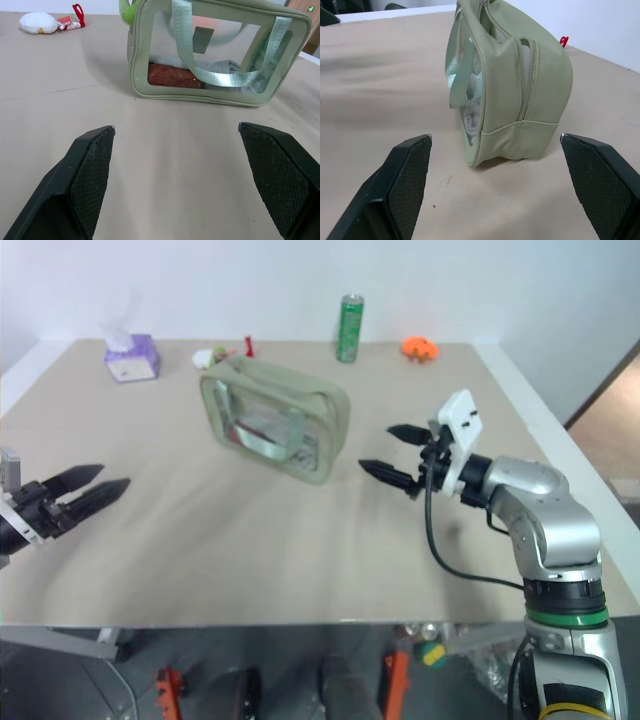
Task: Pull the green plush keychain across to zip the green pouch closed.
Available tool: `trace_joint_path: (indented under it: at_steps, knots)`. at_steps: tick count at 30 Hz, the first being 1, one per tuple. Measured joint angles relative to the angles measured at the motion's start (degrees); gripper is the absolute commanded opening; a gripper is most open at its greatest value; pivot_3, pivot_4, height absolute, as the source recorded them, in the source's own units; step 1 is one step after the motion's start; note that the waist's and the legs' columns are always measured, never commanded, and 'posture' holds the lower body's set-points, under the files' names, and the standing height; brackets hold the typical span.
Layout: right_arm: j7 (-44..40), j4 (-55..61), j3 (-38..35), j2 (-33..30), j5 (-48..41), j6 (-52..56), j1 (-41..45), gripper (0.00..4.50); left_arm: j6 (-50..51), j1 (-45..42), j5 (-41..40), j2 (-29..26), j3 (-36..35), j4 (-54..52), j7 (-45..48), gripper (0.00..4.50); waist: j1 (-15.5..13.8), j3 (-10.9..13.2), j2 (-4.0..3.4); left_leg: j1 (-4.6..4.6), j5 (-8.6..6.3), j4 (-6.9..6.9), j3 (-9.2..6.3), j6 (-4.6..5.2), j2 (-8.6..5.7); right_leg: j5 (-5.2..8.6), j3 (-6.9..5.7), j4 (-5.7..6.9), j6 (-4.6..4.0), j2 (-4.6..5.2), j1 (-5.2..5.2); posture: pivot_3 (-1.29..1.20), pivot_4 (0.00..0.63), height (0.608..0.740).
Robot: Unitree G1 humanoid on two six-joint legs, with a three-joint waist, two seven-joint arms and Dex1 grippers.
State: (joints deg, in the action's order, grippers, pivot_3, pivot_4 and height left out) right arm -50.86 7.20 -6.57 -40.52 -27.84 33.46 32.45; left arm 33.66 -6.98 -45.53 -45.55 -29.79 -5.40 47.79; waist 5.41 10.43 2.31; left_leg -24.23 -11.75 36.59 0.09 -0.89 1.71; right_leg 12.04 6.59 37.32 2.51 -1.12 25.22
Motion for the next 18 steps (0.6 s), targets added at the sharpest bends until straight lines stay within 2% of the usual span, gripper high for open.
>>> trace_joint_path:
  at_steps: [5,9,13,18]
  knots:
    - [1.14,-1.42,2.53,1.25,2.56,-1.25,0.84,4.26,0.07,1.39,0.09,0.8,0.1,-1.26,-0.48,4.1,0.09,0.0,0.0,0.03,0.0,0.01,0.02,0.0,0.02,-0.01,0.01,0.04,-0.01,0.0,0.01,0.0,0.15,0.74]
    - [1.83,-4.28,6.91,4.03,5.24,-2.58,6.67,4.26,0.0,0.42,0.09,4.79,1.04,-2.04,-3.01,4.1,0.05,0.01,-0.01,0.03,0.07,0.07,-0.01,-0.1,0.0,-0.05,-0.03,0.15,-0.02,-0.01,0.02,0.0,0.15,0.74]
    - [1.93,-5.45,8.17,4.2,6.85,-3.58,10.02,4.26,-0.14,-0.5,0.1,5.49,1.19,-2.45,-3.85,4.1,-0.05,0.0,0.0,0.02,0.1,0.08,-0.04,-0.16,0.0,-0.06,-0.06,0.15,-0.03,0.0,0.0,0.0,0.15,0.74]
    - [-0.9,-15.09,13.56,7.83,12.04,-9.35,24.56,4.26,-0.5,-3.24,-0.04,7.18,2.51,-5.0,-5.42,4.1,0.0,0.0,-0.01,0.01,0.11,0.06,-0.06,-0.18,0.02,-0.11,-0.1,0.15,-0.08,-0.01,0.02,0.0,0.15,0.74]
